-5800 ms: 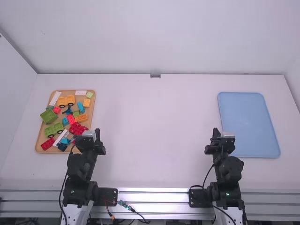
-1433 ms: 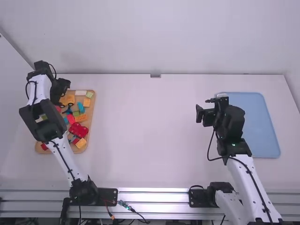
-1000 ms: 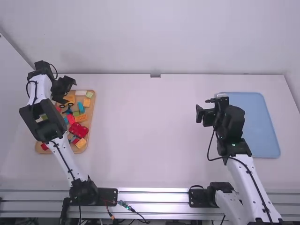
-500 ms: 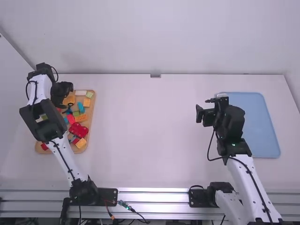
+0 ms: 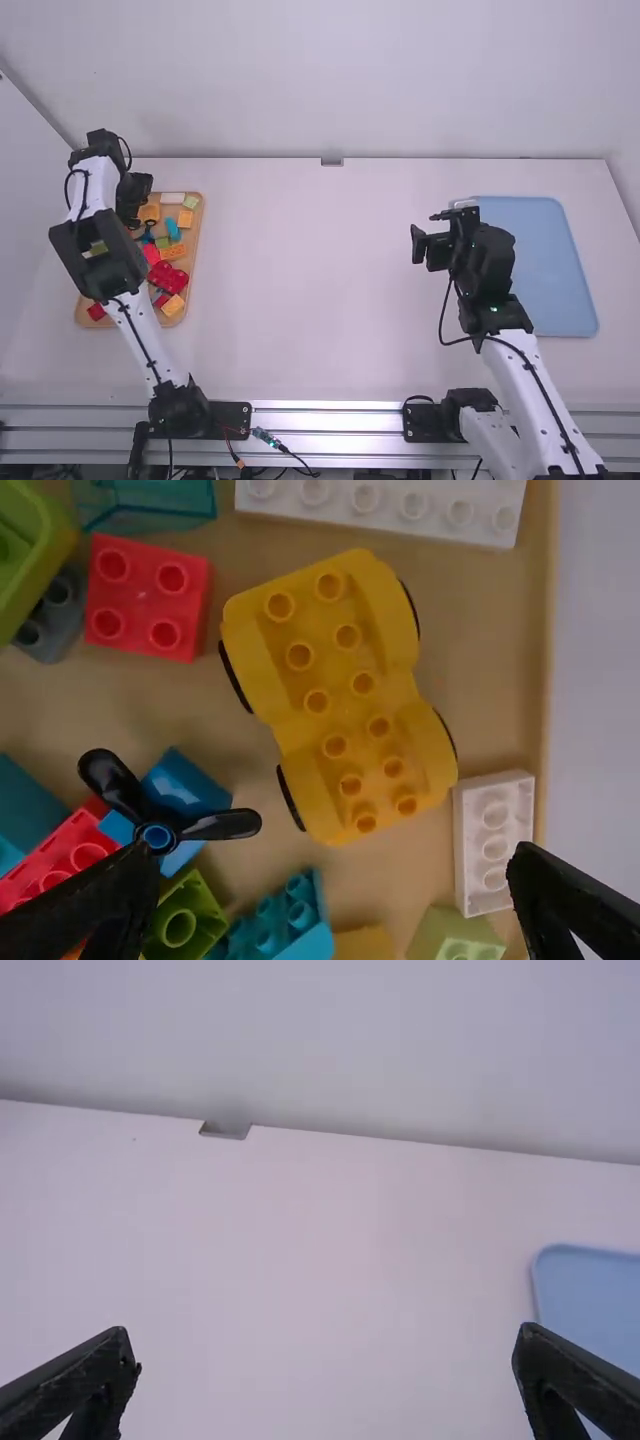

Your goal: Assemble lego blocks to make yellow taxi

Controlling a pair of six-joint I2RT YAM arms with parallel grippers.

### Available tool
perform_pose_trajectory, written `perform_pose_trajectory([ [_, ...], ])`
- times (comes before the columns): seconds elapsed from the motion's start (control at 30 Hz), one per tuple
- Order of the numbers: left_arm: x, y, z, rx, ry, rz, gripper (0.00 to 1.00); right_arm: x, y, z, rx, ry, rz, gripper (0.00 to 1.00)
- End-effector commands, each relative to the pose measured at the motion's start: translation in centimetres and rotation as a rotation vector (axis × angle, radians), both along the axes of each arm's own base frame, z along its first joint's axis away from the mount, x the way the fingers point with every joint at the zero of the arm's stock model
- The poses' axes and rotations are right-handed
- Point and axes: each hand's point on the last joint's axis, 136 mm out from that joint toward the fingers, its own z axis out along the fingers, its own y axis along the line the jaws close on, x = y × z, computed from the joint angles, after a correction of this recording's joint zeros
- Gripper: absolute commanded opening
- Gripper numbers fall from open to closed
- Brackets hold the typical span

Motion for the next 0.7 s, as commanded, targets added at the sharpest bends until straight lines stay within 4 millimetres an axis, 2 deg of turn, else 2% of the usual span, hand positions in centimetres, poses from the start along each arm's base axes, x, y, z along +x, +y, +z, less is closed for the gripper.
perform_pose_trajectory([
  [0.0, -0.11, 0.56, -0.96, 0.02, 0.024, 0.026, 0.93, 0.29, -0.11, 0.86, -0.015, -0.02, -0.023, 0.99],
  [0.33, 0.31, 0.54, -0.87, 0.017, 0.007, 0.013, 0.92, 0.19, 0.27, 0.67, -0.072, -0.022, -0.031, 0.99],
  [0.67, 0.48, 0.27, -0.86, 0.02, 0.009, -0.014, 0.92, 0.22, -0.35, 0.49, -0.069, -0.013, -0.048, 0.99],
])
